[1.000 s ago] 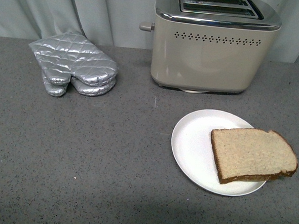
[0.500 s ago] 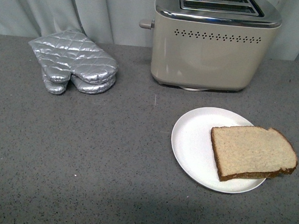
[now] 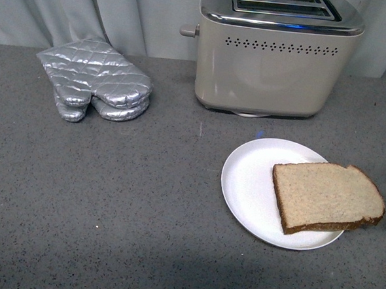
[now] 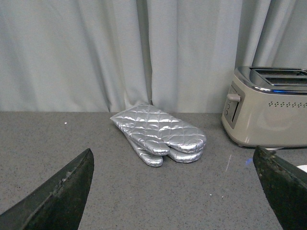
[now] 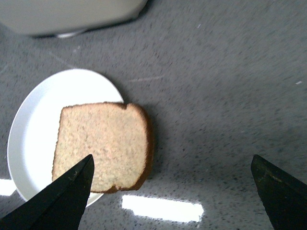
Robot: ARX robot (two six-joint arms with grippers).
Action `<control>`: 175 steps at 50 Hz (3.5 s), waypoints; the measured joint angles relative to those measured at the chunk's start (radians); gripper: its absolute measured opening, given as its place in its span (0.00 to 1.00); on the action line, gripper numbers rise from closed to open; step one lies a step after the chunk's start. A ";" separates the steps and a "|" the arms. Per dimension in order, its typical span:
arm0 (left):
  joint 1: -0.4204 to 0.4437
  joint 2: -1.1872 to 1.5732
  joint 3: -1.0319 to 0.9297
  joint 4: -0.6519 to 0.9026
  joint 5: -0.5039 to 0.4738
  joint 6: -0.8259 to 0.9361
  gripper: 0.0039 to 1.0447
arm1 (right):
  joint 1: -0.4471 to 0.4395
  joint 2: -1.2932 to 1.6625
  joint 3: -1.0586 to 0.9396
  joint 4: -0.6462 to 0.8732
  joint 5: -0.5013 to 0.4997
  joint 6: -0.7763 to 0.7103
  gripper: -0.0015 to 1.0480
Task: Put bread into toaster
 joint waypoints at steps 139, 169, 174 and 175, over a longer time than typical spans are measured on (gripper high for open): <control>0.000 0.000 0.000 0.000 0.000 0.000 0.94 | 0.664 0.154 0.752 -0.289 0.893 1.638 0.01; 0.000 0.000 0.000 0.000 0.000 0.000 0.94 | 0.661 0.283 0.873 -0.341 0.899 1.606 0.12; 0.000 0.000 0.000 0.000 0.000 0.000 0.94 | 0.660 0.277 0.874 -0.226 0.958 1.437 0.31; 0.000 0.000 0.000 0.000 0.000 0.000 0.94 | 0.660 0.273 0.871 -0.197 0.961 1.398 0.35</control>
